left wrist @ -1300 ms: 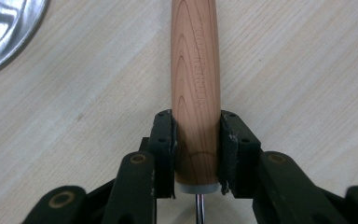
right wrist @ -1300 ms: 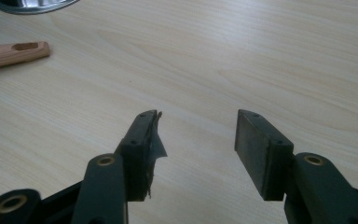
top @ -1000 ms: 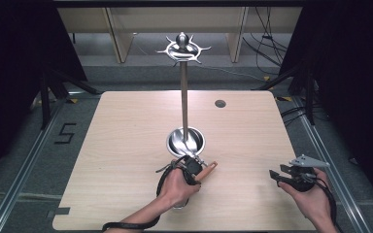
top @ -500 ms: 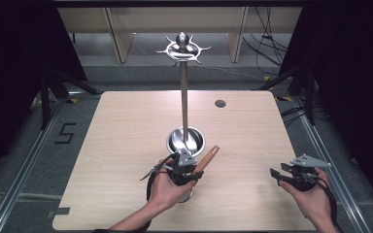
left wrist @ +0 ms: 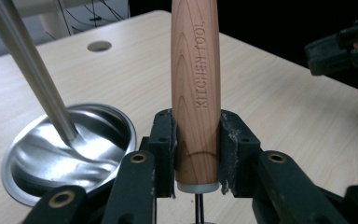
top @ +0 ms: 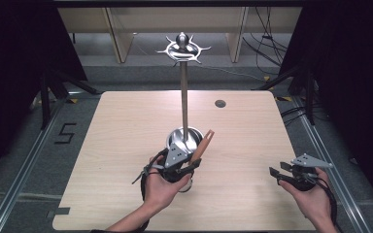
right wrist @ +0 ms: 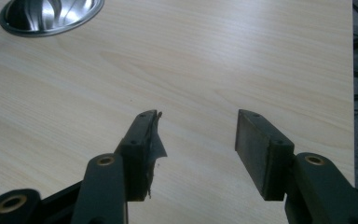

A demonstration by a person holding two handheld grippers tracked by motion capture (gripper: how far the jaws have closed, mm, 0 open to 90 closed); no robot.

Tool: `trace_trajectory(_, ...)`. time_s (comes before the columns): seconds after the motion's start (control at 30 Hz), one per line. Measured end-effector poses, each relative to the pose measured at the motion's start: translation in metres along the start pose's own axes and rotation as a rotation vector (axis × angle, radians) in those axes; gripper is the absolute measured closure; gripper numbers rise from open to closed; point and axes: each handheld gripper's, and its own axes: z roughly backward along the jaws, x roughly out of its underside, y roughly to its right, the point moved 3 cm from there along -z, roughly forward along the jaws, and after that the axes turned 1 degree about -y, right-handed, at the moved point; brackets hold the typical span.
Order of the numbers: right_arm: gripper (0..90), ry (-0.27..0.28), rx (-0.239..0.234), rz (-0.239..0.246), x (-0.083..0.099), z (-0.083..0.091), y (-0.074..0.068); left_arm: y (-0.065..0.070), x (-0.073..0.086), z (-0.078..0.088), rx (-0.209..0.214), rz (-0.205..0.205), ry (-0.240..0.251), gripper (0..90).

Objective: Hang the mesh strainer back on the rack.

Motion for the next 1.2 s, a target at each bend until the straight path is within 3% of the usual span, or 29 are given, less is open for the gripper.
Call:
trace_trajectory(0.13, 50.3, 0.015, -0.021, 0.006, -0.001, -0.001, -0.002, -0.002, -0.004, 0.005, -0.017, 0.006, 0.029, 68.0)
trace_trajectory(0.2, 50.5, 0.005, -0.046, -0.019, -0.001, -0.001, -0.005, -0.003, -0.006, 0.007, -0.019, 0.003, 0.043, 68.0)
trace_trajectory(0.23, 50.5, 0.021, -0.03, 0.033, -0.002, -0.001, -0.002, -0.003, -0.006, 0.008, -0.021, 0.001, 0.043, 68.0)
trace_trajectory(0.3, 50.6, 0.023, -0.066, -0.009, -0.003, -0.001, -0.008, -0.004, -0.008, 0.009, -0.026, 0.003, 0.052, 68.0)
trace_trajectory(0.4, 50.7, 0.059, -0.084, 0.007, -0.009, 0.001, -0.014, -0.003, -0.009, 0.01, -0.027, 0.011, 0.06, 68.0)
trace_trajectory(0.63, 52.3, 0.154, -0.152, -0.014, -0.028, 0.006, -0.032, -0.003, -0.011, 0.01, -0.022, 0.013, 0.079, 68.0)
trace_trajectory(0.67, 52.9, 0.169, -0.165, 0.001, -0.032, 0.004, -0.037, -0.003, -0.011, 0.01, -0.027, 0.011, 0.075, 68.0)
trace_trajectory(0.7, 53.1, 0.146, -0.16, -0.009, -0.033, 0.006, -0.041, -0.003, -0.012, 0.01, -0.028, 0.009, 0.073, 68.0)
trace_trajectory(0.77, 53.7, 0.163, -0.181, 0.023, -0.039, 0.003, -0.048, -0.003, -0.012, 0.01, -0.03, 0.008, 0.074, 68.0)
trace_trajectory(0.83, 54.4, 0.18, -0.213, 0.017, -0.047, 0.001, -0.06, -0.003, -0.012, 0.009, -0.03, 0.01, 0.074, 68.0)
trace_trajectory(0.9, 54.8, 0.193, -0.232, 0.042, -0.054, 0.0, -0.067, -0.004, -0.012, 0.008, -0.03, 0.009, 0.072, 68.0)
trace_trajectory(0.93, 54.8, 0.171, -0.252, 0.01, -0.056, 0.002, -0.075, -0.004, -0.012, 0.008, -0.026, 0.006, 0.076, 68.0)
trace_trajectory(1.03, 54.7, 0.212, -0.288, 0.056, -0.07, -0.002, -0.089, -0.005, -0.013, 0.008, -0.035, -0.001, 0.068, 68.0)
trace_trajectory(1.07, 54.6, 0.199, -0.288, 0.041, -0.073, -0.001, -0.095, -0.005, -0.013, 0.008, -0.038, -0.004, 0.068, 68.0)
trace_trajectory(1.17, 54.5, 0.234, -0.316, 0.075, -0.086, -0.004, -0.108, -0.006, -0.016, 0.008, -0.04, -0.004, 0.074, 68.0)
trace_trajectory(1.2, 54.4, 0.219, -0.33, 0.049, -0.088, -0.004, -0.113, -0.007, -0.016, 0.008, -0.041, -0.001, 0.078, 68.0)
